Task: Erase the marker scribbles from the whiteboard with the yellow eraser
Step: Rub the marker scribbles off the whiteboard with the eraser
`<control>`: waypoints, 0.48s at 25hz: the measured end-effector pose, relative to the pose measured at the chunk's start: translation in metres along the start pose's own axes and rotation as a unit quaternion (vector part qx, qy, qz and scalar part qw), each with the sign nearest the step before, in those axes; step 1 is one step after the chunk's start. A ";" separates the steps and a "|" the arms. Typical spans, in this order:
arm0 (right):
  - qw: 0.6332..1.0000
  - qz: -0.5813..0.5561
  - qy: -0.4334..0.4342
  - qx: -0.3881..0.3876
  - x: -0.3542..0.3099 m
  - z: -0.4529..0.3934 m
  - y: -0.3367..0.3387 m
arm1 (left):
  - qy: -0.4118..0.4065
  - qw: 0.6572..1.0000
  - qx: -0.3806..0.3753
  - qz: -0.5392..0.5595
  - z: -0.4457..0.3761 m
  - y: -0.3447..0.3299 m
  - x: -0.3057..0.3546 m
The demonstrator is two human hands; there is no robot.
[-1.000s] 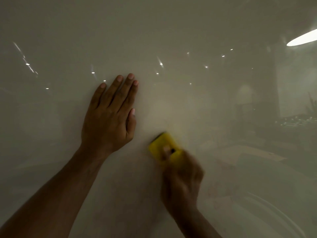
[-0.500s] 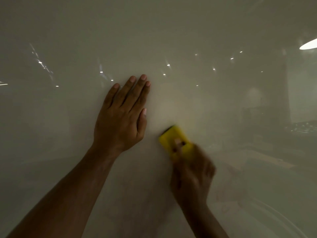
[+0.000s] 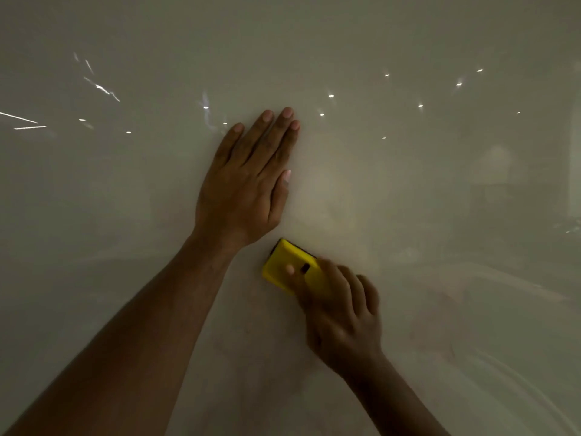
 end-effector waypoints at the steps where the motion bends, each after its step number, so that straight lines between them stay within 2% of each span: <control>1: 1.000 0.003 -0.011 0.003 0.013 0.002 0.000 | 0.002 1.000 -0.002 -0.001 0.001 -0.001 -0.001; 2: 0.993 -0.017 -0.115 0.022 0.044 0.001 0.000 | 0.003 1.000 -0.004 -0.003 0.002 -0.001 -0.002; 3: 0.967 -0.053 -0.242 0.064 0.072 0.007 0.003 | 0.003 1.000 -0.006 -0.004 0.003 -0.001 -0.002; 4: 0.949 -0.059 -0.298 0.089 0.078 0.011 0.004 | 0.003 1.000 -0.005 -0.005 0.003 0.000 -0.002; 5: 0.964 -0.040 -0.252 0.074 0.061 0.007 0.001 | 0.001 1.000 -0.002 -0.004 0.003 0.001 -0.002; 6: 0.992 -0.020 -0.120 0.044 0.026 0.001 -0.002 | 0.000 1.000 0.001 -0.002 0.003 0.001 -0.001; 7: 1.000 0.002 -0.014 0.015 0.005 0.001 -0.004 | 0.000 1.000 0.003 -0.003 0.004 0.001 -0.001; 8: 1.000 0.011 0.021 0.010 0.008 0.000 -0.003 | 0.001 1.000 0.004 -0.004 0.005 0.001 -0.002; 9: 0.999 0.009 -0.036 0.023 0.032 -0.002 0.000 | 0.003 1.000 0.003 -0.005 0.006 0.001 -0.002; 11: 0.954 -0.048 -0.280 0.093 0.084 0.004 0.011 | 0.004 1.000 0.001 -0.003 0.006 0.001 -0.003; 12: 0.952 -0.038 -0.289 0.091 0.079 0.006 0.011 | 0.003 1.000 0.000 -0.003 0.006 0.002 -0.002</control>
Point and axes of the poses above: each hand's wrist, its own z-axis away from the middle knuckle, its own y-axis out of the back of the hand, x = y × z, the point moved 10 cm from there along -z, towards the middle knuckle, and after that the axes turned 5 degrees about y, right-handed, at the moved point
